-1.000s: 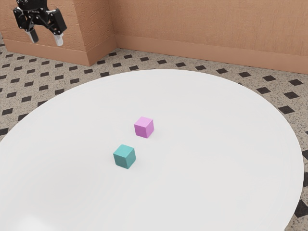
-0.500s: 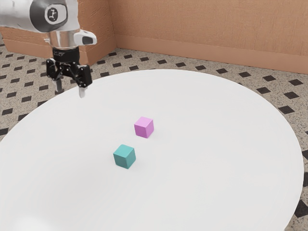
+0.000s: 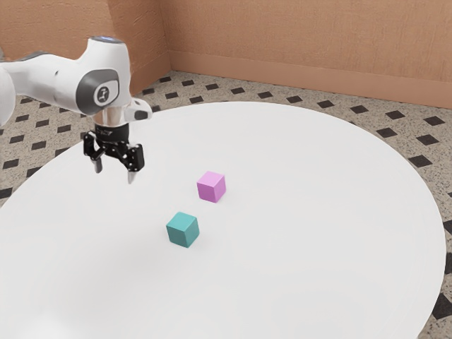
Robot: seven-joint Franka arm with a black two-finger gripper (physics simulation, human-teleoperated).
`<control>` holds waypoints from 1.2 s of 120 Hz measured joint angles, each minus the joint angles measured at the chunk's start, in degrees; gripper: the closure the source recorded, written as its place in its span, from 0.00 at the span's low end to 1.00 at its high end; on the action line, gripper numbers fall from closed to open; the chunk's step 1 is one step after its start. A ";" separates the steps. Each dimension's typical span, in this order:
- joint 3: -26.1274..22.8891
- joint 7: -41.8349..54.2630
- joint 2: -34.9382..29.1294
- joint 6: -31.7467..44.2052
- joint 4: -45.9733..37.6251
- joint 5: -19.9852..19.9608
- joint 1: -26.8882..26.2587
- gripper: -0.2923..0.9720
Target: Pick up the blue block with one arm, and put the blue block on the pink block with one arm
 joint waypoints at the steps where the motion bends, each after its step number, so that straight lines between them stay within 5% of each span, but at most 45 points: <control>1: 0.00 0.09 0.25 0.36 -0.02 -0.17 0.10 0.23; 85: -1.69 4.97 13.04 13.33 -1.89 -8.63 -3.45 0.23; 144: -4.60 6.37 24.79 15.01 6.54 -14.15 -2.48 0.23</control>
